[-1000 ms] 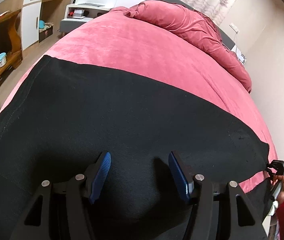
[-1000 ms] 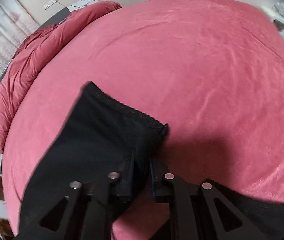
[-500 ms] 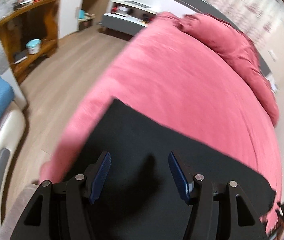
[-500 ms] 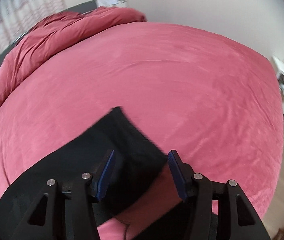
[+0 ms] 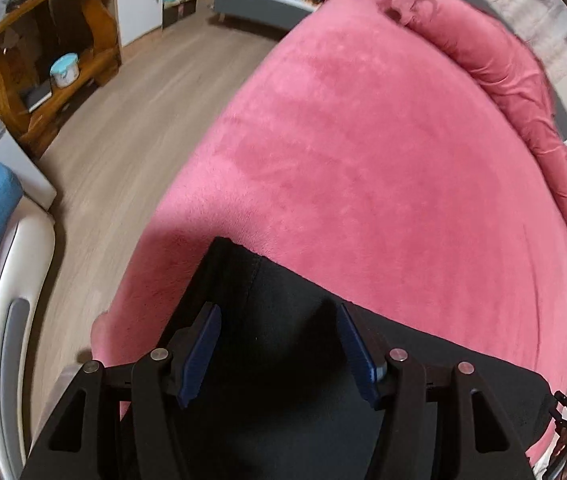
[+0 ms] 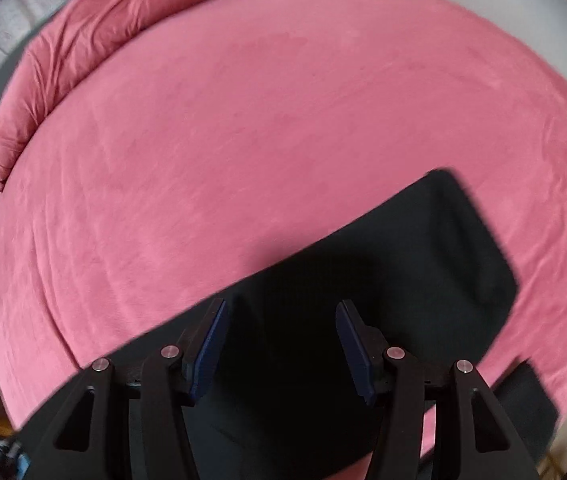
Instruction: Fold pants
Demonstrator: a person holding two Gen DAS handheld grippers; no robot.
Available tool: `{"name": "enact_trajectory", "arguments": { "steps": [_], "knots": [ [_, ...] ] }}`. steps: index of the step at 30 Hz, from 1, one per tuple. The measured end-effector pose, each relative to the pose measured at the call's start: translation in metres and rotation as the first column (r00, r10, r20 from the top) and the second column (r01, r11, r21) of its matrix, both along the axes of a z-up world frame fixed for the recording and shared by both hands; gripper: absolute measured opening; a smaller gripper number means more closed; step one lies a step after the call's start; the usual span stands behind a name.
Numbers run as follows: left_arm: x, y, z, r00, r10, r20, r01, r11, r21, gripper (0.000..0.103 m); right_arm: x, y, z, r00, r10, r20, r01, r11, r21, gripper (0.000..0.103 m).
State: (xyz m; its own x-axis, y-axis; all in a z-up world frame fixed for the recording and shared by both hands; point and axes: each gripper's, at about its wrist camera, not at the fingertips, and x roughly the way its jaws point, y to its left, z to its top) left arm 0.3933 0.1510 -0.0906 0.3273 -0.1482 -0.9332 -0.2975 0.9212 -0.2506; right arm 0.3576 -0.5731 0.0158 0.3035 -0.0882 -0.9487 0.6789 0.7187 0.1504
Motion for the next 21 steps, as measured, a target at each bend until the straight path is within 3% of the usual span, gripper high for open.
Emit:
{"name": "enact_trajectory", "arguments": {
  "steps": [9, 14, 16, 18, 21],
  "knots": [
    [0.026, -0.006, -0.009, 0.997, -0.07, -0.039, 0.071, 0.997, 0.04, 0.061, 0.047, 0.048, -0.025, 0.989, 0.017, -0.146, -0.019, 1.0, -0.01, 0.057],
    [0.031, -0.007, -0.013, 0.996, -0.082, -0.041, 0.083, 0.996, 0.035, 0.062, 0.057, 0.064, -0.035, 0.981, 0.01, -0.195, -0.025, 0.997, -0.072, 0.061],
    [0.028, -0.006, -0.011, 0.996, -0.088, -0.034, 0.089, 0.996, 0.029, 0.061, 0.056, 0.071, -0.036, 0.979, 0.026, -0.205, -0.049, 0.993, -0.11, 0.052],
    [0.027, -0.001, -0.012, 0.996, -0.084, -0.028, 0.084, 0.996, 0.018, 0.047, 0.053, 0.075, -0.035, 0.976, 0.044, -0.212, -0.078, 0.985, -0.151, 0.034],
    [0.021, 0.008, -0.011, 0.997, -0.07, -0.03, 0.071, 0.997, 0.008, 0.019, 0.041, 0.073, -0.035, 0.984, 0.043, -0.175, -0.067, 0.988, -0.137, 0.024]
  ]
}}
